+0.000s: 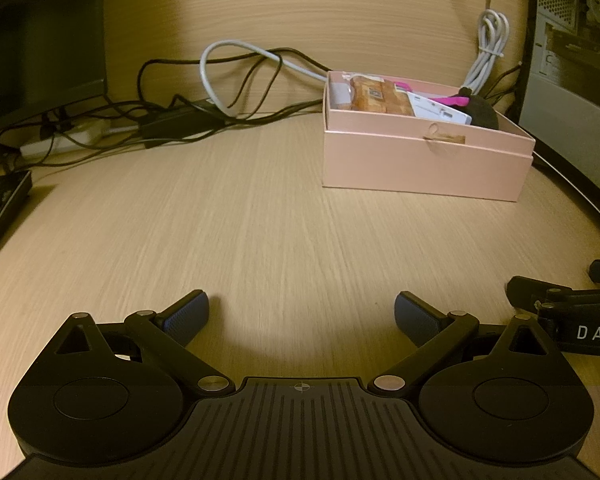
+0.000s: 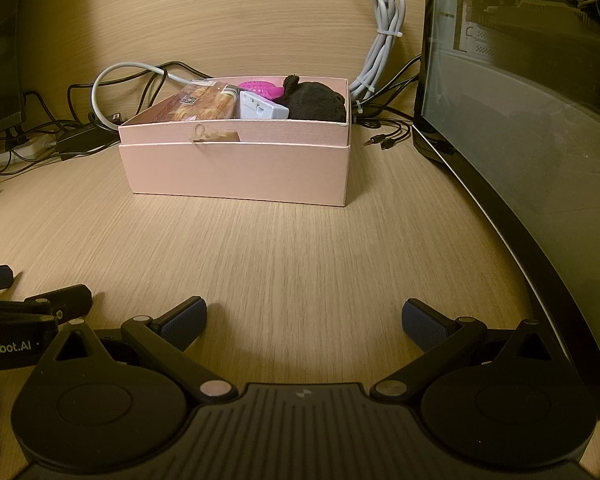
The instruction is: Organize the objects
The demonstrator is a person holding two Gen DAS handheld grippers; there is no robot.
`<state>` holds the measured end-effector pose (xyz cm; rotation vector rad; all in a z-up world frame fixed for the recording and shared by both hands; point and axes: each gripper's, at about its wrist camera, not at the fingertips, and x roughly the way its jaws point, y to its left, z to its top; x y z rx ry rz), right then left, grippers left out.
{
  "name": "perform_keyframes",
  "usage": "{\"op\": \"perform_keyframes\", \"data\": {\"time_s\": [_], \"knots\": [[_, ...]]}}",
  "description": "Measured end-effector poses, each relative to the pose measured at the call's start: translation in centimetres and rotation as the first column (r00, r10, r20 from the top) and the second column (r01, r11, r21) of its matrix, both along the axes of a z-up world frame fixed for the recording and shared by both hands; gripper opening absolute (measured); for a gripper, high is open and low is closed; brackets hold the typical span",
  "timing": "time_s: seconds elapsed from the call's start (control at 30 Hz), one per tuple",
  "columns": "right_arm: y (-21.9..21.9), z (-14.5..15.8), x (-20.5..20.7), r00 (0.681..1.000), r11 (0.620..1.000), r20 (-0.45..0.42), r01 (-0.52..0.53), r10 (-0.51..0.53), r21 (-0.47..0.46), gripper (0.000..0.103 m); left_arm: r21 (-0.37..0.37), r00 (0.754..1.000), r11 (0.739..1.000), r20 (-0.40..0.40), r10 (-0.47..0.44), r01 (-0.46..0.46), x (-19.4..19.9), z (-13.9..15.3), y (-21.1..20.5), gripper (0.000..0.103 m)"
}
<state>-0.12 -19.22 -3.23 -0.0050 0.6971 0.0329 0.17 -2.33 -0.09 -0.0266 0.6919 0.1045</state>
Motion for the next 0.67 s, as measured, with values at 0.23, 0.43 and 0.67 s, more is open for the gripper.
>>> {"op": "perform_keyframes", "data": {"time_s": [0.23,0.43,0.67], "knots": [[-0.01,0.02,0.0,1.0,1.0,0.0,0.0,0.0,0.0,0.103,0.001,1.0,1.0,0.0,0.0,0.0,0.0,0.0,0.05,0.102],[-0.02,0.05,0.0,1.0,1.0,-0.001,0.0,0.0,0.0,0.103,0.001,1.0,1.0,-0.001,0.0,0.0,0.0,-0.01,0.06,0.102],[-0.02,0.05,0.01,1.0,1.0,-0.001,-0.001,0.001,0.0,0.103,-0.005,1.0,1.0,0.001,-0.008,0.008,0.01,0.0,0.22,0.102]]}}
